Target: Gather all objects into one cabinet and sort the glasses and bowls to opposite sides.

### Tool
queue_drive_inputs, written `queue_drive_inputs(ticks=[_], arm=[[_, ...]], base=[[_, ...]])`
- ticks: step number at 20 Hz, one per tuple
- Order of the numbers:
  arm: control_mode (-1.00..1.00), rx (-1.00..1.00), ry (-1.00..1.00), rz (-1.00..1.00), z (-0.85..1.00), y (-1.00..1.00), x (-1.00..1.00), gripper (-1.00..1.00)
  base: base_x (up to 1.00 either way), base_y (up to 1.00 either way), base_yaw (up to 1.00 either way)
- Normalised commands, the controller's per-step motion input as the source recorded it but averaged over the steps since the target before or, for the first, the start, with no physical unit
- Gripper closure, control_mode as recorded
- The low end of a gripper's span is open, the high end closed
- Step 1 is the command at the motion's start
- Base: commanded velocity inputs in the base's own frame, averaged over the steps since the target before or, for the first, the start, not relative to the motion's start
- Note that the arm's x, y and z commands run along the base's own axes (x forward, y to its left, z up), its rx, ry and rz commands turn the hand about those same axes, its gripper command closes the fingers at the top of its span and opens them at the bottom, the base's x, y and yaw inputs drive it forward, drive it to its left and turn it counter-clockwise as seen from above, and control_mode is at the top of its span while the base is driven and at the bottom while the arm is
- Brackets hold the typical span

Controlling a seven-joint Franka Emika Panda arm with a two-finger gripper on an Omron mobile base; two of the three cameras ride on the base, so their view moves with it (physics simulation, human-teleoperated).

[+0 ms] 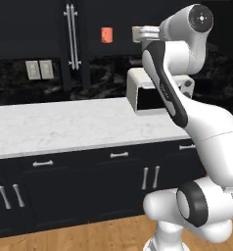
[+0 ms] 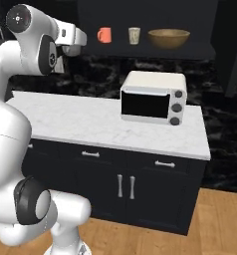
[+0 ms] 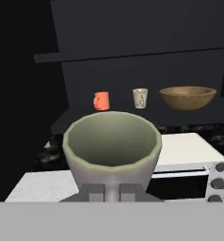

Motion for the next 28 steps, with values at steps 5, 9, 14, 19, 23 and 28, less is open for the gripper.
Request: queue_drive_inputs(ticks=[5, 9, 14, 19, 23, 28], arm=[[1.0, 0.0, 0.0, 0.0, 0.0, 0.0, 0.0, 1.0], [1.0, 0.0, 0.0, 0.0, 0.0, 0.0, 0.0, 1.0], [1.0, 0.0, 0.0, 0.0, 0.0, 0.0, 0.0, 1.0], [1.0, 0.0, 0.0, 0.0, 0.0, 0.0, 0.0, 1.0], [1.0, 0.0, 0.0, 0.0, 0.0, 0.0, 0.0, 1.0], [1.0, 0.0, 0.0, 0.0, 0.0, 0.0, 0.0, 1.0]], base=[[0.39, 0.0, 0.0], [0.42, 0.0, 0.0], [0.39, 0.0, 0.0], [0.36, 0.0, 0.0], [0.34, 0.01, 0.0], [0.37, 0.0, 0.0]])
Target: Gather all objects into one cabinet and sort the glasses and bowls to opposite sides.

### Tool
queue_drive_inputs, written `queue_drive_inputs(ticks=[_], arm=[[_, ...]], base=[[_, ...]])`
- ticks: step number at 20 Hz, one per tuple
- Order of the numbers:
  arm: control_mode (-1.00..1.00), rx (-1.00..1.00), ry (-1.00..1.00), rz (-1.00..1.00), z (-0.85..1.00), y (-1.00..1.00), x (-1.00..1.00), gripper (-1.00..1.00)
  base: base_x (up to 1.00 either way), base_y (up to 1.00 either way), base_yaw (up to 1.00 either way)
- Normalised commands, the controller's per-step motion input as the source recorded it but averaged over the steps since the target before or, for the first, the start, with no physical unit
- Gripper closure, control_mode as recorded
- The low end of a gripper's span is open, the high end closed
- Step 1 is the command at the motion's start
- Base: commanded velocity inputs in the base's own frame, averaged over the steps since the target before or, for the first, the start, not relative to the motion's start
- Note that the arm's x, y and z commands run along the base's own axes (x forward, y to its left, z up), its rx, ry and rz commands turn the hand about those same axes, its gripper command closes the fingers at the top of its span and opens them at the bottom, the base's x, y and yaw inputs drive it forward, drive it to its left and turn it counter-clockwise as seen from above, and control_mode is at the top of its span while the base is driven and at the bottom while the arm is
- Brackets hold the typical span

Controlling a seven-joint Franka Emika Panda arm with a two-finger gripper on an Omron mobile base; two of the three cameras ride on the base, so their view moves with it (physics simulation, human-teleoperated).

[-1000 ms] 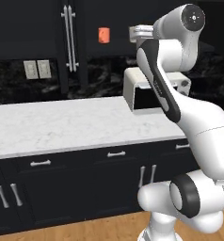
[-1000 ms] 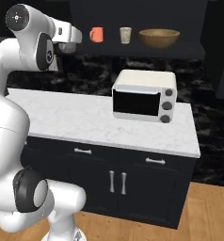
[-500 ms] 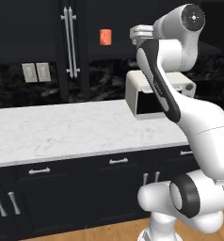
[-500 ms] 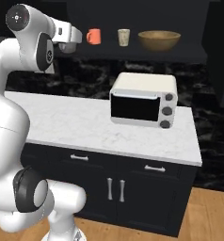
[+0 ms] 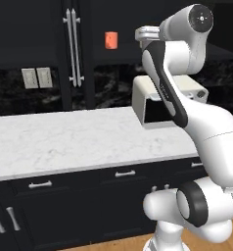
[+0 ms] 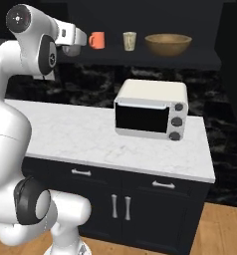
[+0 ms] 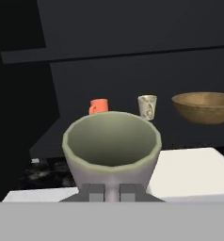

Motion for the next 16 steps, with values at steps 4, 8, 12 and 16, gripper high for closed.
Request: queue_drive_inputs(ticks=[4, 8, 12, 16], arm=[[1.0, 0.0, 0.0, 0.0, 0.0, 0.0, 0.0, 1.0], [1.0, 0.0, 0.0, 0.0, 0.0, 0.0, 0.0, 1.0], [1.0, 0.0, 0.0, 0.0, 0.0, 0.0, 0.0, 1.0], [1.0, 0.0, 0.0, 0.0, 0.0, 0.0, 0.0, 1.0]], base=[[0.39, 0.0, 0.0], [0.37, 0.0, 0.0], [0.32, 0.0, 0.0], [0.31, 0.0, 0.0]])
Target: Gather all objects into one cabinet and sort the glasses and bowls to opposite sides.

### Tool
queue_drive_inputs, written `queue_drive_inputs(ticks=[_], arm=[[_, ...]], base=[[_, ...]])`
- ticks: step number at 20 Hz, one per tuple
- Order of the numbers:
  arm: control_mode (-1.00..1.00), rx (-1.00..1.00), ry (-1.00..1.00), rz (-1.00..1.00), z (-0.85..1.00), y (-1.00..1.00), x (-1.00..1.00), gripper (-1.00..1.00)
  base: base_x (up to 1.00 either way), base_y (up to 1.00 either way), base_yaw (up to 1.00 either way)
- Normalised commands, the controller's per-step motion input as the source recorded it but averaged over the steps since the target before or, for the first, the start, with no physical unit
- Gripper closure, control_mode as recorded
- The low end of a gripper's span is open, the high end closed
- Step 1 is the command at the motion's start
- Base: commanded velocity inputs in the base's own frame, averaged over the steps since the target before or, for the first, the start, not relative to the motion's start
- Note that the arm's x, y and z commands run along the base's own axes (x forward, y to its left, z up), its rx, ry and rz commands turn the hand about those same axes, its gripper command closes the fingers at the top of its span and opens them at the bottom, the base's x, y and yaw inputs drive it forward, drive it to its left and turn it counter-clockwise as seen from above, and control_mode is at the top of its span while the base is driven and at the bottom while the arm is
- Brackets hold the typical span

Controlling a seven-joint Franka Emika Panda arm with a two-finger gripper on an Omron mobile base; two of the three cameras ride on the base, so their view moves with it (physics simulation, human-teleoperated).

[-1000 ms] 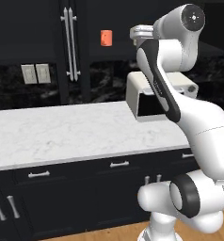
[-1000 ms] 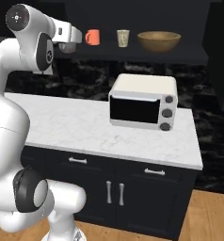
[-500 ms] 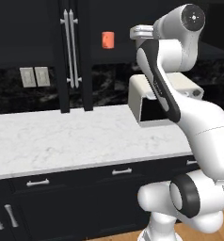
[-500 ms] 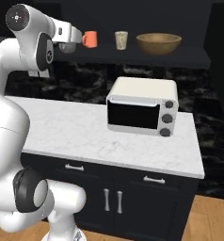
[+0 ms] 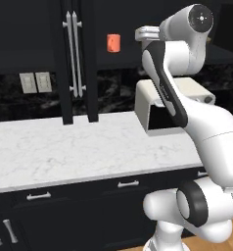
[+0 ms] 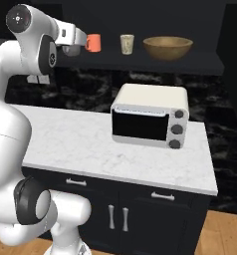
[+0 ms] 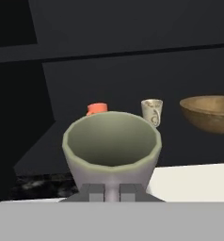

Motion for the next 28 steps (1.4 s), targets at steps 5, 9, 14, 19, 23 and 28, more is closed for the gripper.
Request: queue_drive_inputs(ticks=[5, 9, 14, 19, 23, 28], arm=[[1.0, 0.0, 0.0, 0.0, 0.0, 0.0, 0.0, 1.0], [-1.0, 0.0, 0.01, 0.01, 0.0, 0.06, 0.0, 1.0], [-1.0, -0.09, 0.0, 0.04, -0.2, 0.0, 0.17, 1.0], [-1.0, -0.15, -0.04, 0.01, -0.21, 0.0, 0.31, 1.0], [-1.0, -0.05, -0.07, 0.0, -0.02, 0.0, 0.38, 1.0], [-1.0, 0.0, -0.01, 0.0, -0.1, -0.14, 0.28, 1.0]], base=[[0.29, 0.03, 0.0], [0.04, 0.14, 0.02], [0.0, 0.0, 0.0], [0.0, 0.0, 0.0], [0.0, 0.0, 0.0], [0.0, 0.0, 0.0]])
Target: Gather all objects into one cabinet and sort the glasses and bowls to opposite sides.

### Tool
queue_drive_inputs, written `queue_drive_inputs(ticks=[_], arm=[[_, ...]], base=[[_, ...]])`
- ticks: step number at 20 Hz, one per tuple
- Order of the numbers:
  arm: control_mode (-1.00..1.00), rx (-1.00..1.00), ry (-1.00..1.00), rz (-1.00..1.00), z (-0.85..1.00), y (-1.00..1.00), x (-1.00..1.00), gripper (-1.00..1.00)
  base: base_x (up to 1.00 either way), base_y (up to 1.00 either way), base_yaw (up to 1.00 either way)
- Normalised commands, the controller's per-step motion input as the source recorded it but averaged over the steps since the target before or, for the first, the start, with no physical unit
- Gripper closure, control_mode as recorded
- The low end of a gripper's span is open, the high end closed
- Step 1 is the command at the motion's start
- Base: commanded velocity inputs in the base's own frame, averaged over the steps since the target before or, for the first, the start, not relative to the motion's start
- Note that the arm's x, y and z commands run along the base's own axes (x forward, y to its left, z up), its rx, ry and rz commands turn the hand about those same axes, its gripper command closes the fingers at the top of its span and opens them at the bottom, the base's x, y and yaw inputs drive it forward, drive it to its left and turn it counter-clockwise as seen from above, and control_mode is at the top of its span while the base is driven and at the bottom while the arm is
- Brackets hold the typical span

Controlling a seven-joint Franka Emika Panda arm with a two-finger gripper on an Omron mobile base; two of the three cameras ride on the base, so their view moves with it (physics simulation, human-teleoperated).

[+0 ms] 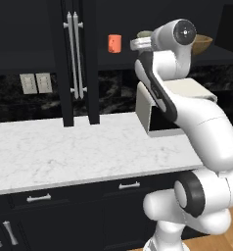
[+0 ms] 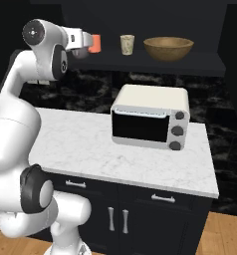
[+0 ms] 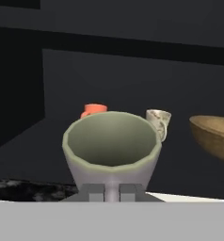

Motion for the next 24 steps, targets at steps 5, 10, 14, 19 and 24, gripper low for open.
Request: queue_drive_inputs(ticks=[5, 10, 14, 19, 24], arm=[[-1.0, 0.08, 0.0, 0.0, -0.03, -0.2, 0.45, 1.0], [-1.0, 0.07, 0.01, 0.0, 0.0, -0.02, 0.17, 1.0], [-1.0, 0.0, 0.01, 0.0, -0.13, -0.02, 0.16, 1.0], [-1.0, 0.0, 0.0, 0.0, -0.16, -0.03, 0.28, 1.0], [-1.0, 0.0, 0.0, 0.0, -0.11, 0.0, 0.34, 1.0]], base=[[0.0, 0.0, 0.0], [0.0, 0.0, 0.0], [0.0, 0.0, 0.0], [0.0, 0.0, 0.0], [0.0, 0.0, 0.0]])
